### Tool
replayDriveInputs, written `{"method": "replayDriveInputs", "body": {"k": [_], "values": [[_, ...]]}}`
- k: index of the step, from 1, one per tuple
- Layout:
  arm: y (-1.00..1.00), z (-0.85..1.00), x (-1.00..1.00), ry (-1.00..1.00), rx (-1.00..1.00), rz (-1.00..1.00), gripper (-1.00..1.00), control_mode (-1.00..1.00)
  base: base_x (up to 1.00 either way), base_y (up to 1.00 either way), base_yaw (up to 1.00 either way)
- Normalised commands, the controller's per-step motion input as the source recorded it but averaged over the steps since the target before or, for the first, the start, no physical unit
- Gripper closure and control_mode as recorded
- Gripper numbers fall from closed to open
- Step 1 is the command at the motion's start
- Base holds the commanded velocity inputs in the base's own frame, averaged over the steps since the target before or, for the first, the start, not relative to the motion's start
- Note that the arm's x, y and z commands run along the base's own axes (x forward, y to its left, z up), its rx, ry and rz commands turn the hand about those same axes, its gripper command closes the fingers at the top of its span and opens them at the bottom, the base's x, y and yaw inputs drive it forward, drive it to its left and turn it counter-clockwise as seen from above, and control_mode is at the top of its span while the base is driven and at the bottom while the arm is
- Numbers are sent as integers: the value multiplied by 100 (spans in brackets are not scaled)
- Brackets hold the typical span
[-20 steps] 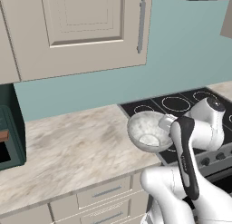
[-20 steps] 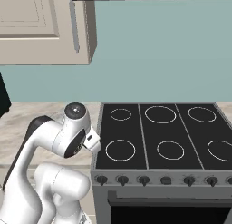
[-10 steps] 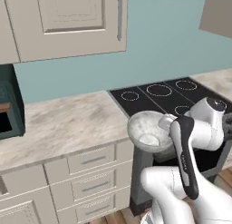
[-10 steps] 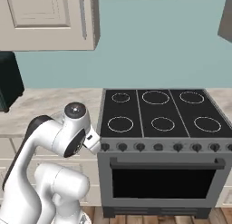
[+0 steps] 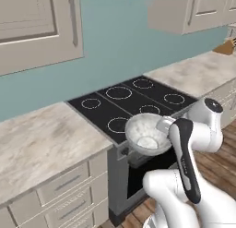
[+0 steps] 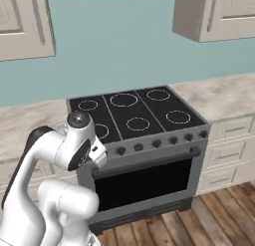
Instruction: Pick the cup and bowl from the counter and place them on the counter next to the sink.
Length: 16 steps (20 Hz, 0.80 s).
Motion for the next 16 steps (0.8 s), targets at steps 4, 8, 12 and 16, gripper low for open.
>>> {"method": "replayDriveInputs", "body": {"k": [4,8,12,16], "values": [[0,0,0,0,0,0,100,100,3,-14,-90],[0,0,0,0,0,0,100,100,0,0,-95],[0,0,0,0,0,0,100,100,0,0,-94],[0,0,0,0,0,0,100,100,1,0,-93]]}}
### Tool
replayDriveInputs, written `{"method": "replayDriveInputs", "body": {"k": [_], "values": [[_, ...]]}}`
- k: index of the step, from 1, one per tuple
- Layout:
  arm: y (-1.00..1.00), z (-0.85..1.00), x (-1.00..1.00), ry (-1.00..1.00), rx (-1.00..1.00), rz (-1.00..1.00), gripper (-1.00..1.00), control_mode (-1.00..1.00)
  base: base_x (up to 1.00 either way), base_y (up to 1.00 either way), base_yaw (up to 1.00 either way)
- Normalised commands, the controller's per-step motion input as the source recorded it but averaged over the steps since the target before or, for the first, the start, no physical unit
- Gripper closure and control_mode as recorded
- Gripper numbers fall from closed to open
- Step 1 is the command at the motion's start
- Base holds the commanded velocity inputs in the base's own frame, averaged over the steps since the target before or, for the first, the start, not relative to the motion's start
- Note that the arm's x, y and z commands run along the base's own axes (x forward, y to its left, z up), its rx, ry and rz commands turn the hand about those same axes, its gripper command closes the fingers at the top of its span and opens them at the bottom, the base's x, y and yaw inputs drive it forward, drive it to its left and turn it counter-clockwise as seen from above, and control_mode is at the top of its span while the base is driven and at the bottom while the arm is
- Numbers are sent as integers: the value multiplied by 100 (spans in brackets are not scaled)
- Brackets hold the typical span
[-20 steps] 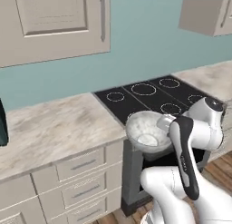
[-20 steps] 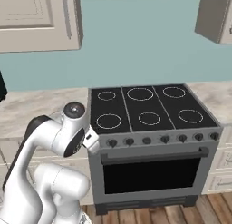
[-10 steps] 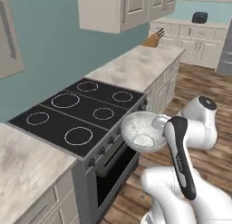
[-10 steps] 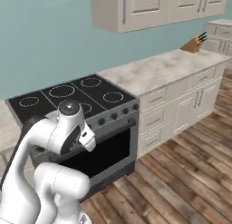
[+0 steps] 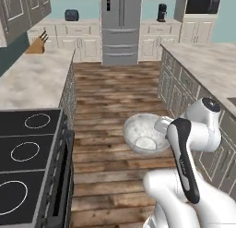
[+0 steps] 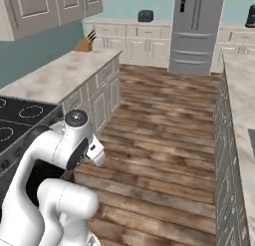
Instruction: Pick the cup and bowl from the counter and place them on the counter next to the sink.
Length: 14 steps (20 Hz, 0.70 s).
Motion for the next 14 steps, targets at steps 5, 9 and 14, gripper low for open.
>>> {"method": "replayDriveInputs", "body": {"k": [5,9,14], "values": [[0,0,0,0,0,0,100,100,12,6,-90],[0,0,0,0,0,0,100,100,75,88,-60],[0,0,0,0,0,0,100,100,100,100,-39]]}}
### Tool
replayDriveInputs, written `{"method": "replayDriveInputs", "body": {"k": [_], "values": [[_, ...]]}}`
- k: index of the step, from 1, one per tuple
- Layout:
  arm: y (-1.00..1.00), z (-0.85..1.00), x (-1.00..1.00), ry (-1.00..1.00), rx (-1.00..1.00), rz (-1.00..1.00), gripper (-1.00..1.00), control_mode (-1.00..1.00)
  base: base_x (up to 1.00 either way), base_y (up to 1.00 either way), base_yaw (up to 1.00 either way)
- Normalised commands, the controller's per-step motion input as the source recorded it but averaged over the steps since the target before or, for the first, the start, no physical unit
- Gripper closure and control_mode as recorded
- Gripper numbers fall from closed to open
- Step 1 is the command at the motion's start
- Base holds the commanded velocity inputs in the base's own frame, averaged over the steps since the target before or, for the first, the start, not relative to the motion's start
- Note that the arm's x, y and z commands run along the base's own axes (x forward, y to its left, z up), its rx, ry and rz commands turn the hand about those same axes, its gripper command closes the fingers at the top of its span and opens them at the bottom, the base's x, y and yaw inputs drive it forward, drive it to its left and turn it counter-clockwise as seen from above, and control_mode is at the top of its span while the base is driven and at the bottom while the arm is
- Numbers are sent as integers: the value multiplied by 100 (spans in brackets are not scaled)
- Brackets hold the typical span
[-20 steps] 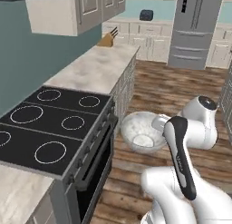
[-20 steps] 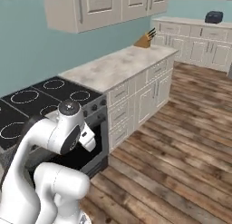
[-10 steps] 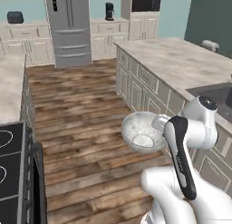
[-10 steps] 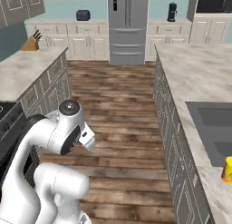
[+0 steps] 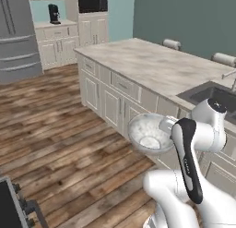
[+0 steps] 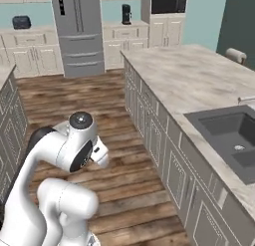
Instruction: Pick the cup and bowl from the counter and place them on the counter next to the sink.
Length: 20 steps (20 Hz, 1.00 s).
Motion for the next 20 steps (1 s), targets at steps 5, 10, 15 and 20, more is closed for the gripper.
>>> {"method": "replayDriveInputs", "body": {"k": [5,10,15,20], "values": [[0,0,0,0,0,0,100,100,100,100,-42],[0,0,0,0,0,0,100,100,100,85,-60],[0,0,0,0,0,0,100,100,85,67,-67],[0,0,0,0,0,0,100,100,43,65,-61]]}}
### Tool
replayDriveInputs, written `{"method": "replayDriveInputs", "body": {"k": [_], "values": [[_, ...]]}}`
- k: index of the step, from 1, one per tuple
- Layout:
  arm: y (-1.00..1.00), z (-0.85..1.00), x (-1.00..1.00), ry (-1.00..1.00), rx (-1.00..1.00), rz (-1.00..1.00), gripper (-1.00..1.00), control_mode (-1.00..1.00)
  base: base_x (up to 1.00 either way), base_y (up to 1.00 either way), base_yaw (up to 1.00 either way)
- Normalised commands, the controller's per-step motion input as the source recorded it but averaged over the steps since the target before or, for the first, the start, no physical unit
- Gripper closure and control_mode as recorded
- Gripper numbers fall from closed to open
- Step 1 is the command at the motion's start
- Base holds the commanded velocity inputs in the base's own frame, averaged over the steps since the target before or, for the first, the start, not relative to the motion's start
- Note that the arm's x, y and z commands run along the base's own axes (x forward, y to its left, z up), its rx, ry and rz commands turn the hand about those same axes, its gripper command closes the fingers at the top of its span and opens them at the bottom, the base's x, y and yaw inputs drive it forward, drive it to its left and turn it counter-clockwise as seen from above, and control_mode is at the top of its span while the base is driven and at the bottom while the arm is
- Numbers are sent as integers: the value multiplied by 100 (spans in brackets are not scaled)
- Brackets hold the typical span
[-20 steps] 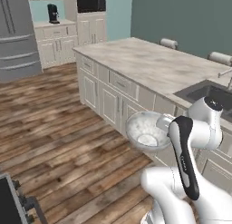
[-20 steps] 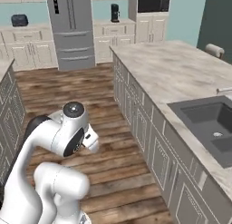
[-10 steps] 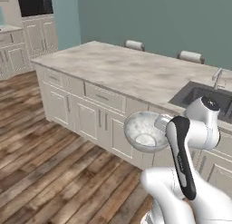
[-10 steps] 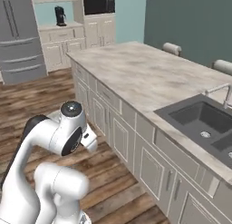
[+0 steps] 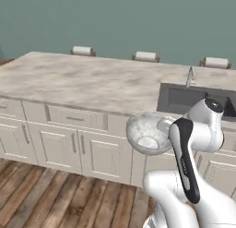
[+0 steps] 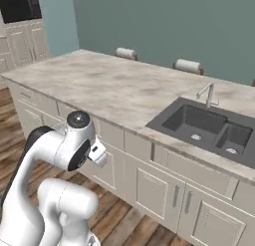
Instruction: Pick the cup and bowl from the counter and place them on the counter next to the sink.
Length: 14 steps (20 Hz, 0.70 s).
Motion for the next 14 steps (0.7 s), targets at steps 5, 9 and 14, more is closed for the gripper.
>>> {"method": "replayDriveInputs", "body": {"k": [5,9,14], "values": [[0,0,0,0,0,0,100,100,51,69,-55],[0,0,0,0,0,0,100,100,66,55,-57],[0,0,0,0,0,0,100,100,58,26,-50]]}}
